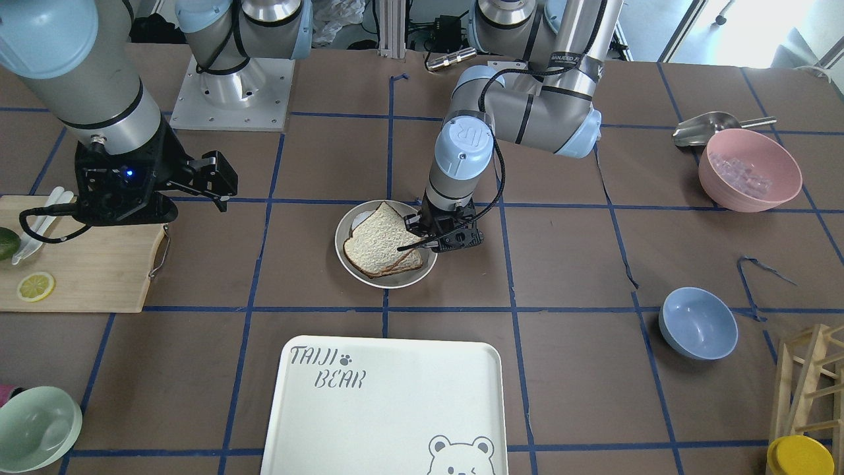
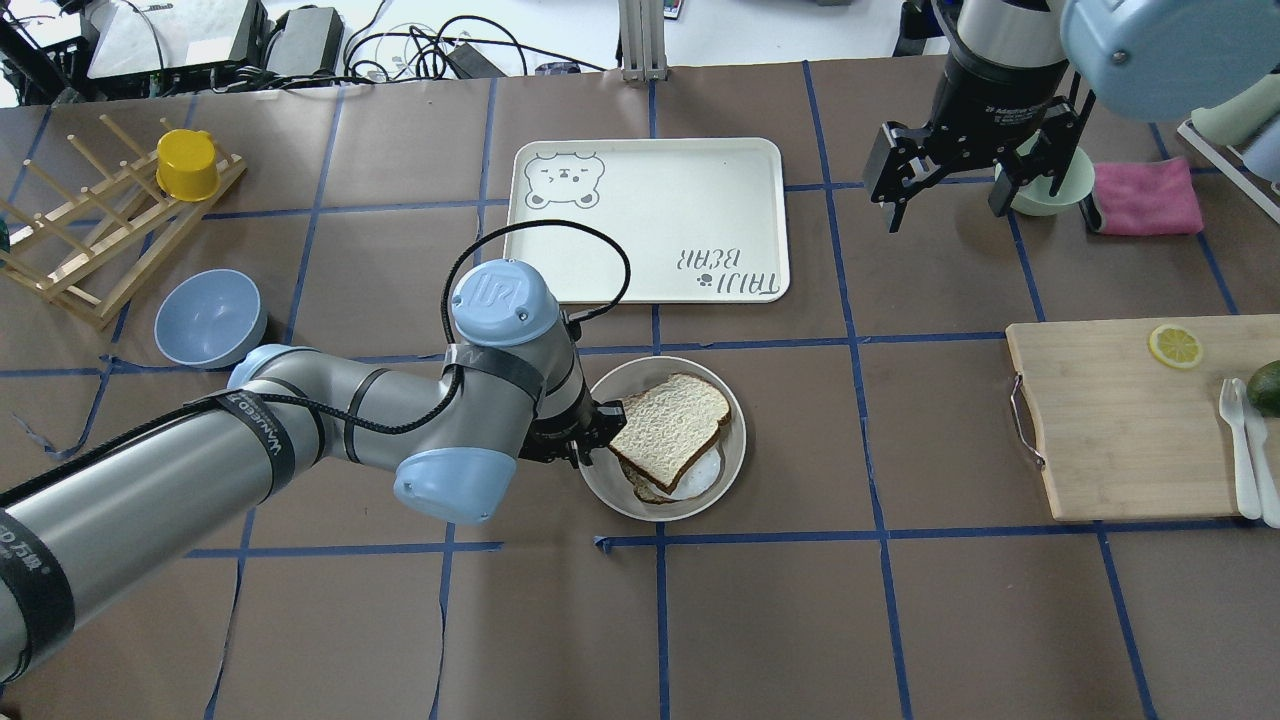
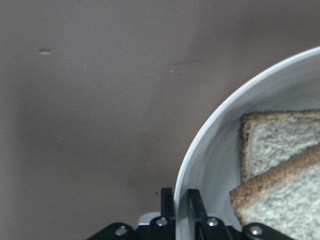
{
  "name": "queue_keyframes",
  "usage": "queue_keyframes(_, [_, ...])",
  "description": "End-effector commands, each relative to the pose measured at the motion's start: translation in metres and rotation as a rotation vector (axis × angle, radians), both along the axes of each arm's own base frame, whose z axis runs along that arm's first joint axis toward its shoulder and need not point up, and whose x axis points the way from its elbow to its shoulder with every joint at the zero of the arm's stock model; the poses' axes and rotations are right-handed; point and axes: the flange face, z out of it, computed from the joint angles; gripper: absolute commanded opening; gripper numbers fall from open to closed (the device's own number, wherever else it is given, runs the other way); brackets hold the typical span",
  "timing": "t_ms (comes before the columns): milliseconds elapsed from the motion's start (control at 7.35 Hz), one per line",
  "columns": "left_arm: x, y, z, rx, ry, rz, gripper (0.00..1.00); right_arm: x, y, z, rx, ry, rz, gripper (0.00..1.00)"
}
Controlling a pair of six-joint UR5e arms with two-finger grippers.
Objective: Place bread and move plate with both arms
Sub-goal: 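Raise the right gripper away while the left gripper reaches toward the bowl, then grip the white bowl's rim with the left gripper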
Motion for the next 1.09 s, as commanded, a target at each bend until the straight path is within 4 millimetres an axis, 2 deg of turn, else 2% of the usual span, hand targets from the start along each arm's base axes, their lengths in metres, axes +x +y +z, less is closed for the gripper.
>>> queue_keyframes(0, [0.004,-0.005,0.016,-0.041,0.013,0.005,0.00,-0.001,0.000,0.000,0.000,0.001,-0.007,1.00])
queue_keyframes(272, [0.013,-0.013,0.029,-0.082,0.029,0.017,0.00,-0.002,-0.004,0.007,-0.028,-0.001,-0.007,1.00])
queue_keyframes(680, [0.032,-0.025,0.053,-0.121,0.145,0.018,0.00,-0.004,-0.003,0.012,-0.025,0.015,-0.012,1.00])
queue_keyframes(952, [0.051,-0.041,0.063,-0.168,0.221,0.011,0.00,-0.001,0.015,0.027,-0.035,0.002,-0.005,1.00])
